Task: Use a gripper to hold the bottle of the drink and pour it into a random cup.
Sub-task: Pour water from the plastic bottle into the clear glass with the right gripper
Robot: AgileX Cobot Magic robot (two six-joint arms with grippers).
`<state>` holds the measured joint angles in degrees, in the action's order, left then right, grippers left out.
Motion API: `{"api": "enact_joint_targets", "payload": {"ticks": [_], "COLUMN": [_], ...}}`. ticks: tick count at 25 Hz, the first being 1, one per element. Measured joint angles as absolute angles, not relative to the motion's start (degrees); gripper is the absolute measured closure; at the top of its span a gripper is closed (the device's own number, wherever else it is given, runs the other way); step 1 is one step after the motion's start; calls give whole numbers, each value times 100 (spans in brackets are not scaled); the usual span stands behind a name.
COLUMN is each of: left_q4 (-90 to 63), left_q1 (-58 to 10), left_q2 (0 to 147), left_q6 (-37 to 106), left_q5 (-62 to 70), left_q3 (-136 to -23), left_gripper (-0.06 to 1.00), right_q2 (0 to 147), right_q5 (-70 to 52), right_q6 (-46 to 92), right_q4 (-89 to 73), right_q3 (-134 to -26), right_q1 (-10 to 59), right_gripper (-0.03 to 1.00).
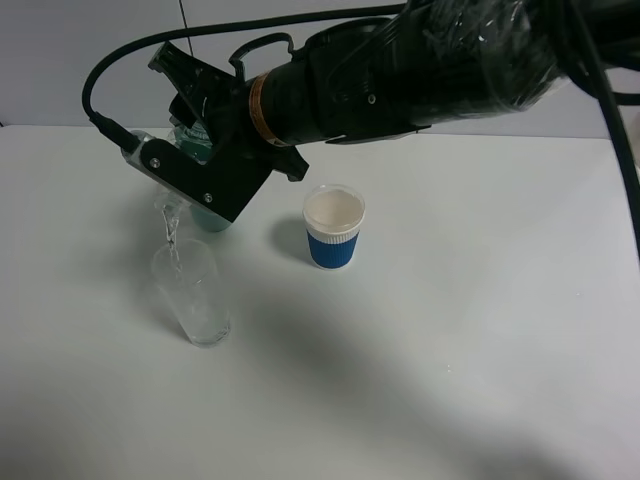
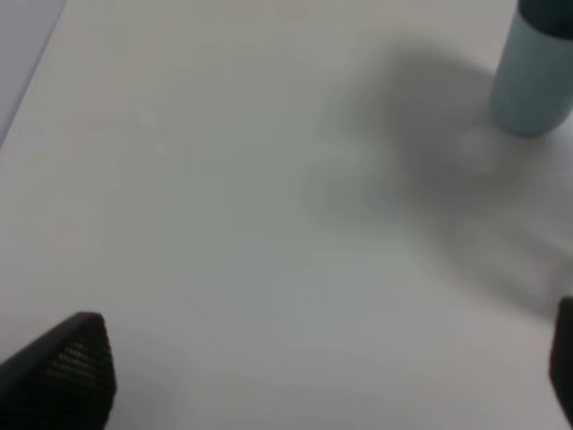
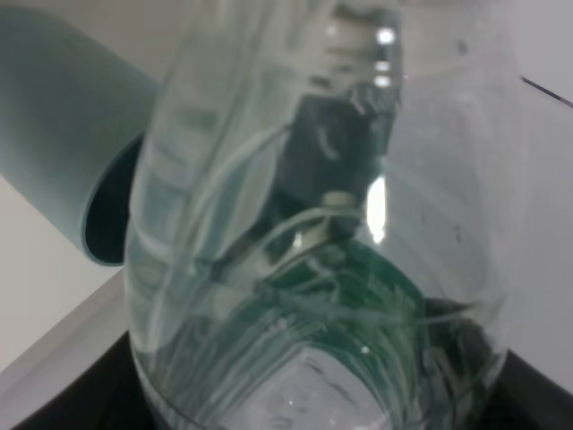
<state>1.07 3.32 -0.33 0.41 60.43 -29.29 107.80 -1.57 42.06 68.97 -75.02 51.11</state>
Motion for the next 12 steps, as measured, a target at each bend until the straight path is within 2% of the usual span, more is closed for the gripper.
{"api": "enact_joint_targets", "payload": {"ticks": [12], "left_q4": [107], "left_q1": [332], "left_q2": [-33], "left_q6": [41], "left_q5": [6043], "left_q3": [-2929], "left_gripper": [-4], "right_q2": [10780], "right_q5": [-157], "right_q6": [4246], "right_q4": [6897], "right_q3": [-7502], "right_q1": [5111], "right_gripper": [42]}}
